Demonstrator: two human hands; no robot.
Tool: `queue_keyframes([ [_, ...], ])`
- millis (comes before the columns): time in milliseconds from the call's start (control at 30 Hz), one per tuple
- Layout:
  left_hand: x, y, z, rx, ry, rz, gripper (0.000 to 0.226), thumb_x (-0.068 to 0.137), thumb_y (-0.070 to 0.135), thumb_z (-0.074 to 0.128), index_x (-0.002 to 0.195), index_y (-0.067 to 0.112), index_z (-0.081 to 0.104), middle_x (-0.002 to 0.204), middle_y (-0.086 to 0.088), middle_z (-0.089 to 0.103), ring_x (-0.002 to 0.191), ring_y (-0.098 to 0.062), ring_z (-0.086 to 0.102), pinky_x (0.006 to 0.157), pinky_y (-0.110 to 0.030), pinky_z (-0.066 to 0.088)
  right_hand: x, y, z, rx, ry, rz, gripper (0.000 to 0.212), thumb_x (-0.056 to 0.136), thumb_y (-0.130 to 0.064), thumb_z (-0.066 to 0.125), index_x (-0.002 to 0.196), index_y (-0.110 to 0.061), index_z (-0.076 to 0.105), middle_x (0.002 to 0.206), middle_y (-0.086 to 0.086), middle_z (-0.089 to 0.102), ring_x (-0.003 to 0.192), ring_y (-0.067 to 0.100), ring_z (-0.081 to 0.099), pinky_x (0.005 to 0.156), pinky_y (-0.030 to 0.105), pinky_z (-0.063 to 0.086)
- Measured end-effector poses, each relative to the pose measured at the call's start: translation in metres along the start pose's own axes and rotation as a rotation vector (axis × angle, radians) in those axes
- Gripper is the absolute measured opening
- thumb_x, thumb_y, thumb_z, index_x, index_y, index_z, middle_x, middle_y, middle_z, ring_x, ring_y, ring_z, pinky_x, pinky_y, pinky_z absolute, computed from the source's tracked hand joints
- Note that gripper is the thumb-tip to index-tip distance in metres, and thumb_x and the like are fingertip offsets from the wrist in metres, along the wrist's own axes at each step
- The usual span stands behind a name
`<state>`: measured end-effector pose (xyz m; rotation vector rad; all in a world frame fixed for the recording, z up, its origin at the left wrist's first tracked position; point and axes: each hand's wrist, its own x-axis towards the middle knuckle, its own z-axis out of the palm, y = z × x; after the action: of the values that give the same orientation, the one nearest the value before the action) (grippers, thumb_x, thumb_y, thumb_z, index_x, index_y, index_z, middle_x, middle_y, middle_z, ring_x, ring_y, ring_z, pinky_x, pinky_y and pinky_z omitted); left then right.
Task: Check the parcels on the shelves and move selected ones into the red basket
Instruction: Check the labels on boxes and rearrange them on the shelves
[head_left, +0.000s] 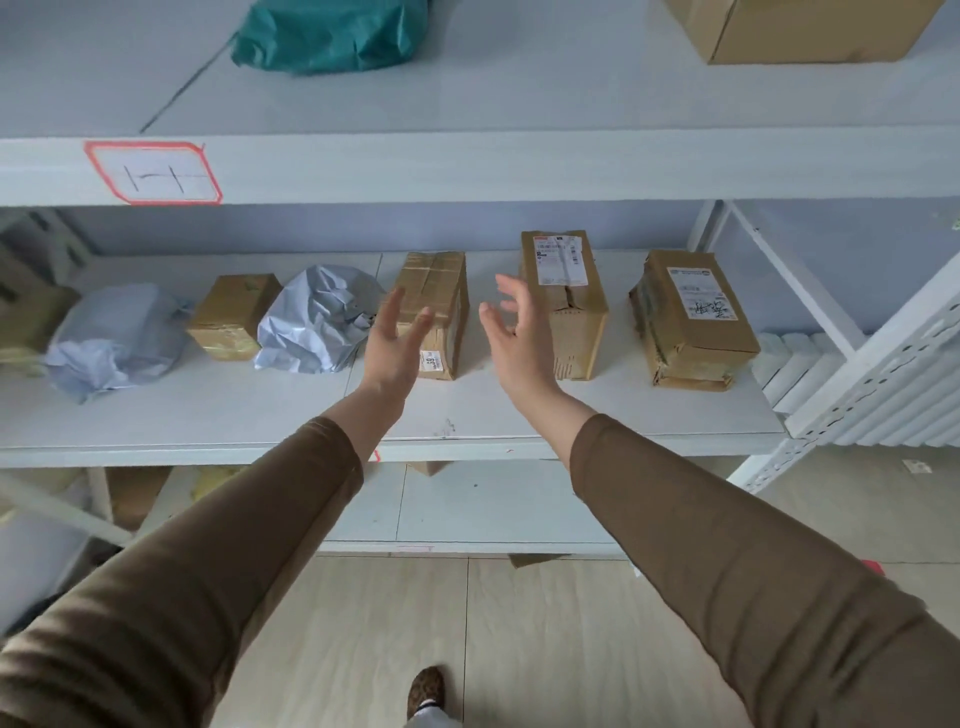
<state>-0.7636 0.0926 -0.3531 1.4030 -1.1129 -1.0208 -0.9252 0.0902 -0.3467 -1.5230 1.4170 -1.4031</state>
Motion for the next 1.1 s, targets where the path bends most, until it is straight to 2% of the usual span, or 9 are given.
queue_keyframes([
  [67, 0.019, -0.005, -0.021, 0.006, 0.040, -0.035, 0.069, 0.102, 0.039, 0.065, 0.162, 0.027, 0.034, 0.168, -0.002, 0.036, 0.152, -0.025, 0.038, 0.118, -0.037, 0.032, 0.005, -0.009, 0.017, 0.120, -0.087, 0.201, 0.045, 0.104, -0.028, 0.060, 0.145, -0.016, 0.050, 0.150, 0.001, 0.054, 0.131, 0.014, 0.054, 0.105, 0.029, 0.043],
  [200, 0.062, -0.021, -0.048, -0.013, 0.003, -0.187, 0.078, 0.101, 0.046, 0.064, 0.166, 0.027, 0.025, 0.171, -0.004, 0.029, 0.155, -0.029, 0.032, 0.125, -0.048, 0.026, 0.020, -0.014, 0.044, 0.151, -0.210, 0.539, 0.061, 0.105, -0.042, 0.055, 0.158, -0.019, 0.035, 0.163, -0.001, 0.039, 0.147, 0.020, 0.040, 0.101, 0.030, 0.031],
  [367, 0.112, -0.046, -0.060, -0.127, -0.159, -0.414, 0.096, 0.088, 0.053, 0.073, 0.166, 0.032, 0.022, 0.173, 0.004, 0.025, 0.158, -0.024, 0.027, 0.125, -0.044, 0.020, 0.039, -0.008, 0.082, 0.212, -0.175, 0.708, 0.062, 0.106, -0.044, 0.053, 0.159, -0.022, 0.032, 0.163, -0.001, 0.038, 0.148, 0.024, 0.038, 0.111, 0.039, 0.037],
  [500, 0.145, -0.065, -0.060, -0.076, -0.253, -0.483, 0.095, 0.080, 0.063, 0.077, 0.161, 0.042, 0.033, 0.170, 0.010, 0.028, 0.154, -0.020, 0.033, 0.119, -0.039, 0.029, 0.049, 0.004, 0.104, 0.231, -0.143, 0.757, 0.062, 0.106, -0.046, 0.052, 0.160, -0.025, 0.029, 0.163, -0.001, 0.038, 0.148, 0.026, 0.039, 0.119, 0.043, 0.034],
  [567, 0.146, -0.065, -0.056, -0.086, -0.300, -0.477, 0.073, 0.087, 0.056, 0.075, 0.153, 0.041, 0.047, 0.158, 0.009, 0.049, 0.142, -0.019, 0.050, 0.115, -0.039, 0.041, 0.051, 0.011, 0.112, 0.262, -0.158, 0.753, 0.058, 0.107, -0.043, 0.050, 0.160, -0.028, 0.031, 0.161, -0.003, 0.041, 0.147, 0.024, 0.041, 0.119, 0.044, 0.034],
  [633, 0.135, -0.057, -0.051, -0.134, -0.332, -0.438, 0.041, 0.104, 0.032, 0.061, 0.145, 0.027, 0.056, 0.123, 0.005, 0.070, 0.114, -0.017, 0.066, 0.092, -0.032, 0.053, 0.050, 0.017, 0.118, 0.282, -0.163, 0.734, 0.050, 0.108, -0.037, 0.050, 0.156, -0.031, 0.037, 0.157, -0.004, 0.048, 0.143, 0.022, 0.046, 0.115, 0.043, 0.036],
  [733, 0.117, -0.050, -0.052, -0.152, -0.336, -0.371, 0.037, 0.110, 0.015, 0.048, 0.146, 0.020, 0.052, 0.103, 0.007, 0.070, 0.090, -0.009, 0.067, 0.072, -0.025, 0.050, 0.045, 0.018, 0.119, 0.270, -0.162, 0.682, 0.047, 0.108, -0.028, 0.049, 0.154, -0.032, 0.041, 0.150, -0.004, 0.054, 0.132, 0.018, 0.052, 0.099, 0.036, 0.038],
  [967, 0.037, -0.021, -0.076, -0.265, -0.351, -0.216, 0.038, 0.109, 0.009, 0.049, 0.145, 0.020, 0.049, 0.114, 0.006, 0.072, 0.099, -0.009, 0.072, 0.081, -0.022, 0.056, -0.016, -0.010, 0.088, 0.137, -0.149, 0.357, 0.054, 0.100, -0.040, 0.058, 0.152, -0.034, 0.045, 0.138, -0.004, 0.065, 0.121, 0.013, 0.063, 0.093, 0.026, 0.050],
  [1100, -0.041, -0.008, -0.085, -0.344, -0.338, -0.202, 0.044, 0.102, 0.018, 0.061, 0.143, 0.015, 0.046, 0.111, 0.002, 0.075, 0.101, -0.013, 0.071, 0.095, -0.032, 0.051, -0.080, -0.031, 0.052, -0.070, -0.135, 0.132, 0.071, 0.086, -0.062, 0.056, 0.150, -0.033, 0.048, 0.134, 0.000, 0.065, 0.117, 0.013, 0.066, 0.097, 0.037, 0.058],
])
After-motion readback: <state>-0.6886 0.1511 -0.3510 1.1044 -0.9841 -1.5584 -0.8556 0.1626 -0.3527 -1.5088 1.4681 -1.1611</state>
